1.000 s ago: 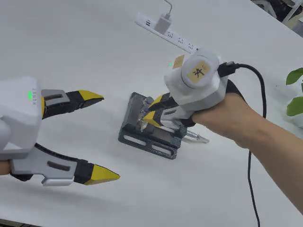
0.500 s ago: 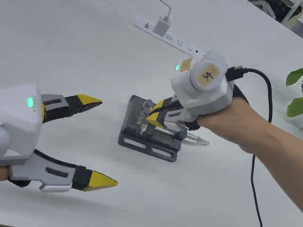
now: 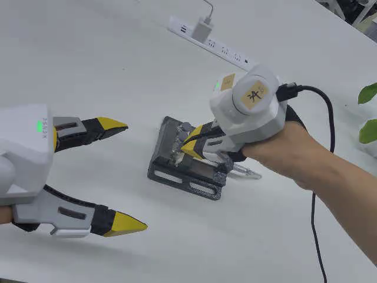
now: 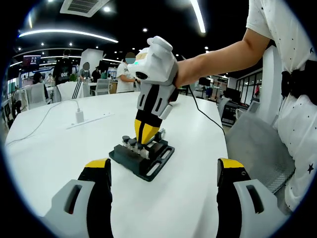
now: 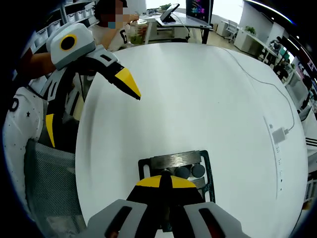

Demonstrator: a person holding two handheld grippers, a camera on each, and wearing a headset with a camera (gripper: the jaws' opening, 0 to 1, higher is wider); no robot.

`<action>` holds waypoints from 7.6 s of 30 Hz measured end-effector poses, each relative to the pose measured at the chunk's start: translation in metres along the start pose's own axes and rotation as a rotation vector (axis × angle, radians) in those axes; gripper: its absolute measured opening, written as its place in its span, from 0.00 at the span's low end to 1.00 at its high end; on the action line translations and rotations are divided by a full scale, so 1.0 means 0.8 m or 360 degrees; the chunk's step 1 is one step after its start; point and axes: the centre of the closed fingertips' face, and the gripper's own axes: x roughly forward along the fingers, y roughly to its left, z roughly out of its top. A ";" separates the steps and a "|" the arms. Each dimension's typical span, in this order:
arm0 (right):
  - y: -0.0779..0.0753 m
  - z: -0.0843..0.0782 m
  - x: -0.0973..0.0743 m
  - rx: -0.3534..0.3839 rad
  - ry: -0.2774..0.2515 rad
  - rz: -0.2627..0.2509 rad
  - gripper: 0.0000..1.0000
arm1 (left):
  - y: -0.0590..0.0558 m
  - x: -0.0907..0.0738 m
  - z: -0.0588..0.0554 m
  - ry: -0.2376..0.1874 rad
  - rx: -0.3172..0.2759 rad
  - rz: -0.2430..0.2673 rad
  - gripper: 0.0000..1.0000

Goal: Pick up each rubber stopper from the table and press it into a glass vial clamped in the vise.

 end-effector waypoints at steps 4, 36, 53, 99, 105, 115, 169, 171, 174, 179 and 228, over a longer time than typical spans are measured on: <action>0.001 0.001 0.000 0.0015 -0.0006 0.0007 0.00 | 0.001 0.000 0.001 -0.0005 -0.0001 0.0003 0.87; 0.001 0.001 0.005 -0.0038 0.0175 0.0012 0.00 | 0.004 0.007 0.008 -0.0042 -0.0002 0.0000 0.85; 0.002 0.000 0.006 -0.0049 0.0254 0.0033 0.00 | 0.008 0.010 0.013 -0.0061 0.0000 0.0010 0.85; 0.004 -0.001 0.008 -0.0214 0.0437 0.0004 0.00 | -0.015 -0.002 0.035 -0.0037 0.0087 0.0027 0.84; 0.005 -0.003 0.004 -0.0192 0.0351 -0.0020 0.00 | -0.012 -0.014 0.037 -0.0019 0.0103 0.0067 0.84; 0.000 -0.003 0.005 -0.0102 0.0208 -0.0040 0.00 | -0.013 -0.024 0.034 0.0009 0.0106 0.0115 0.84; 0.021 -0.088 -0.089 0.0464 -0.0709 -0.0269 0.54 | 0.008 0.000 0.018 0.0192 0.0101 0.0113 0.98; 0.023 -0.094 -0.088 0.0474 -0.0715 -0.0274 0.56 | 0.008 0.002 0.016 0.0199 0.0099 0.0109 0.98; 0.024 -0.101 -0.087 0.0485 -0.0730 -0.0278 0.59 | 0.010 0.004 0.014 0.0211 0.0098 0.0107 0.98; 0.027 -0.108 -0.085 0.0505 -0.0771 -0.0282 0.64 | 0.012 0.006 0.007 0.0233 0.0083 0.0104 0.98; 0.039 -0.107 -0.097 0.0516 -0.0900 -0.0289 0.79 | 0.010 0.011 -0.004 0.0267 0.0083 0.0070 0.99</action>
